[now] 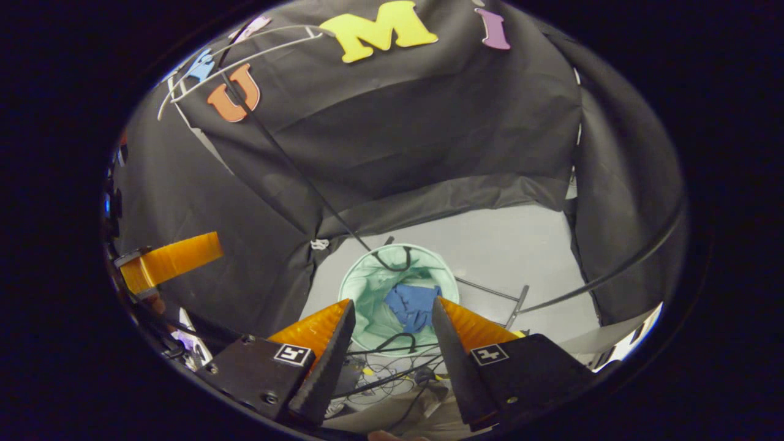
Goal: Grasp the clothes on the hanger with both hands and then place them into the laundry hamper below.
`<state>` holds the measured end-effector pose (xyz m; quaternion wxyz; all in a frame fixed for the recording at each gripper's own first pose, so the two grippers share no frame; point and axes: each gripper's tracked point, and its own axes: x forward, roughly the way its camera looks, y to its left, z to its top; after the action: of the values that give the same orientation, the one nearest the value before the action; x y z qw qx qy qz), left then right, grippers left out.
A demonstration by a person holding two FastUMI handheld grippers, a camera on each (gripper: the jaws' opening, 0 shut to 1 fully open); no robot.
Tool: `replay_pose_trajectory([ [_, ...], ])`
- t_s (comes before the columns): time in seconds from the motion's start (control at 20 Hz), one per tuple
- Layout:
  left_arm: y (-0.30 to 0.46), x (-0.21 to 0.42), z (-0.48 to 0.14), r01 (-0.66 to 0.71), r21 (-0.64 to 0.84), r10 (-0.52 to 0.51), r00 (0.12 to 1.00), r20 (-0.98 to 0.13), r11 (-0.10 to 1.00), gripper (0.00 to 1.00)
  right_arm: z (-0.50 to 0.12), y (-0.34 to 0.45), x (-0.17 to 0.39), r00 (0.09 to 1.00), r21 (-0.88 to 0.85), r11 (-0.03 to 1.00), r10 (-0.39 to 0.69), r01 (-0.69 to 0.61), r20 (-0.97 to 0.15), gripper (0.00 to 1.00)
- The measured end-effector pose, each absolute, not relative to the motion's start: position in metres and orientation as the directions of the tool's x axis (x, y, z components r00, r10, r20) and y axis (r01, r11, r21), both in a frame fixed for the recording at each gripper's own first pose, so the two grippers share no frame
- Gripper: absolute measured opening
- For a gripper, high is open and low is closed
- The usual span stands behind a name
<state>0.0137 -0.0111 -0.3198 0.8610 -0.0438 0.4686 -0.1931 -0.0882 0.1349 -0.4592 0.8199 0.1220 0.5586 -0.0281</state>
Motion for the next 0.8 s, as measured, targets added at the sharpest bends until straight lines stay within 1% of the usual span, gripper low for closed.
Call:
replay_pose_trajectory([
  [0.15, -0.011, 0.002, -0.303, 0.298, -0.236, -0.364, 0.516, -0.775, 0.925, 0.94, -0.431, 0.120, -0.100, 0.427, 0.154, 0.969, 0.057, 0.196, -0.903, 0.81],
  [0.3, -0.006, 0.001, -0.274, 0.288, -0.216, -0.350, 0.593, -0.725, 0.933, 0.94, -0.386, 0.097, -0.094, 0.520, 0.135, 0.975, 0.024, 0.176, -0.854, 0.81],
  [0.45, 0.004, 0.009, -0.229, 0.256, -0.183, -0.312, 0.686, -0.658, 0.949, 0.94, -0.339, 0.073, -0.083, 0.633, 0.112, 0.984, -0.002, 0.141, -0.774, 0.80],
  [0.55, 0.007, 0.008, -0.204, 0.227, -0.169, -0.282, 0.737, -0.614, 0.959, 0.94, -0.307, 0.059, -0.075, 0.698, 0.093, 0.991, -0.002, 0.098, -0.716, 0.80],
  [0.6, 0.007, 0.007, -0.192, 0.215, -0.160, -0.268, 0.760, -0.592, 0.963, 0.97, -0.286, 0.052, -0.075, 0.728, 0.073, 0.995, -0.003, 0.072, -0.686, 0.80],
  [0.65, 0.003, 0.007, -0.179, 0.204, -0.154, -0.256, 0.781, -0.569, 0.967, 0.94, -0.268, 0.045, -0.075, 0.756, 0.049, 0.998, -0.005, 0.048, -0.654, 0.80],
  [0.7, 0.000, 0.006, -0.167, 0.195, -0.151, -0.246, 0.800, -0.548, 0.969, 0.94, -0.247, 0.038, -0.074, 0.783, 0.026, 0.999, -0.008, 0.031, -0.622, 0.81],
  [0.75, -0.005, 0.006, -0.156, 0.188, -0.152, -0.241, 0.815, -0.527, 0.970, 0.94, -0.224, 0.033, -0.075, 0.809, 0.014, 1.000, -0.004, 0.015, -0.588, 0.84],
  [0.8, -0.010, 0.003, -0.143, 0.182, -0.152, -0.234, 0.830, -0.507, 0.972, 0.94, -0.205, 0.028, -0.074, 0.826, 0.009, 1.000, -0.001, 0.007, -0.564, 0.82],
])
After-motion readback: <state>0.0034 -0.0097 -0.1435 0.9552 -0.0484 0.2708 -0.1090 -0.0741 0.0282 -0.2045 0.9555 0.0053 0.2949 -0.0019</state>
